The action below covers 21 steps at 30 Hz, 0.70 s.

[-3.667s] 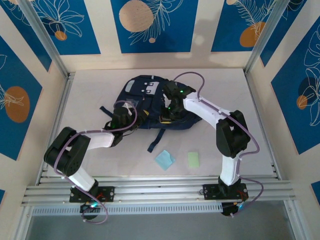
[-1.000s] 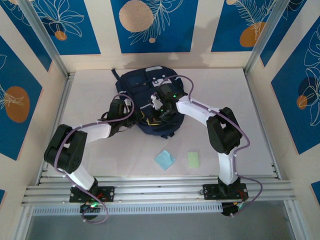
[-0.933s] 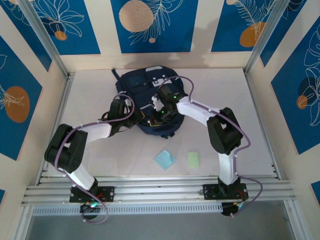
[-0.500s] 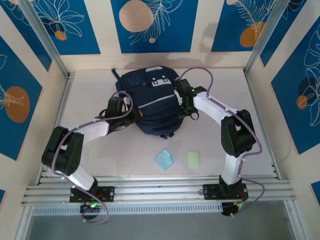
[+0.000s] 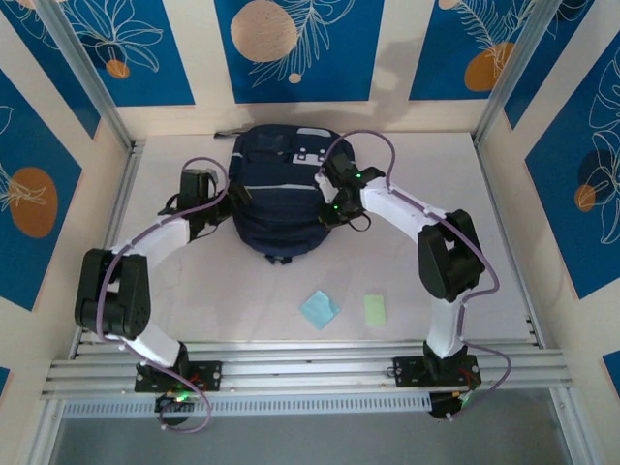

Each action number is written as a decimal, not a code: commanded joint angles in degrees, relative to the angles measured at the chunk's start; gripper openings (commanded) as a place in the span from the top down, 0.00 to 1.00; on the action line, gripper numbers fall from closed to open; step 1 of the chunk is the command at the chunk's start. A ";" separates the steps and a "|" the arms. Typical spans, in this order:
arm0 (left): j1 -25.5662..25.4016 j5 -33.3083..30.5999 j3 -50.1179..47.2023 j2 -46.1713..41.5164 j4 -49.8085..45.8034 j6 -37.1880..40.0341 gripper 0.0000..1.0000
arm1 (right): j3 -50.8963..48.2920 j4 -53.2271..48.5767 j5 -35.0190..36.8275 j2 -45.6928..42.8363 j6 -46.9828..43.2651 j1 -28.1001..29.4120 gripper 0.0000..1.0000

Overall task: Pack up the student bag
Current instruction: Zip the student bag at the center of the table.

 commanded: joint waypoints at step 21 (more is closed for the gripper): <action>-2.44 -9.31 -18.15 -7.56 10.08 -13.31 0.27 | 5.73 8.40 -21.88 5.41 7.07 6.39 1.00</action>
